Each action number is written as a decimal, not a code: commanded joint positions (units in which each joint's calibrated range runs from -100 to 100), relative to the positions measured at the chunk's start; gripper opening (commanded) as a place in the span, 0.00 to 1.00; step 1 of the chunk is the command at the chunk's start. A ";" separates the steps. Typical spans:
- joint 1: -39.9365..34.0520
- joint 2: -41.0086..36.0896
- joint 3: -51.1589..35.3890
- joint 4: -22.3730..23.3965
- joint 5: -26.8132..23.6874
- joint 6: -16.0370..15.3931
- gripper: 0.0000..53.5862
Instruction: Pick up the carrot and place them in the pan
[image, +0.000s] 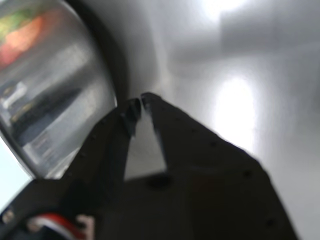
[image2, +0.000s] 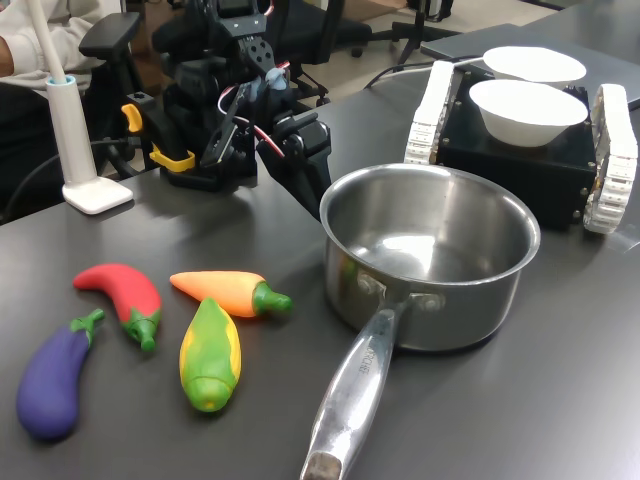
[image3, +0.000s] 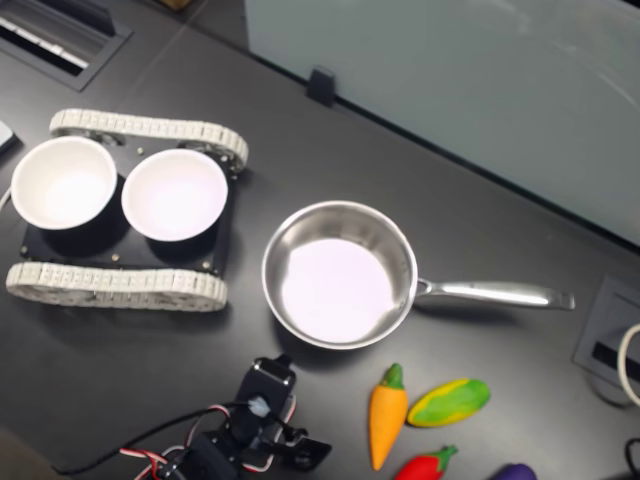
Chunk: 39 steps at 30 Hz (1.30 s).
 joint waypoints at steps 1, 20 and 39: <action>0.96 -0.58 -7.99 1.81 0.98 0.08 0.00; 1.07 -0.58 -16.26 12.90 2.20 0.08 0.00; 8.87 15.28 -39.16 13.92 0.93 0.08 0.00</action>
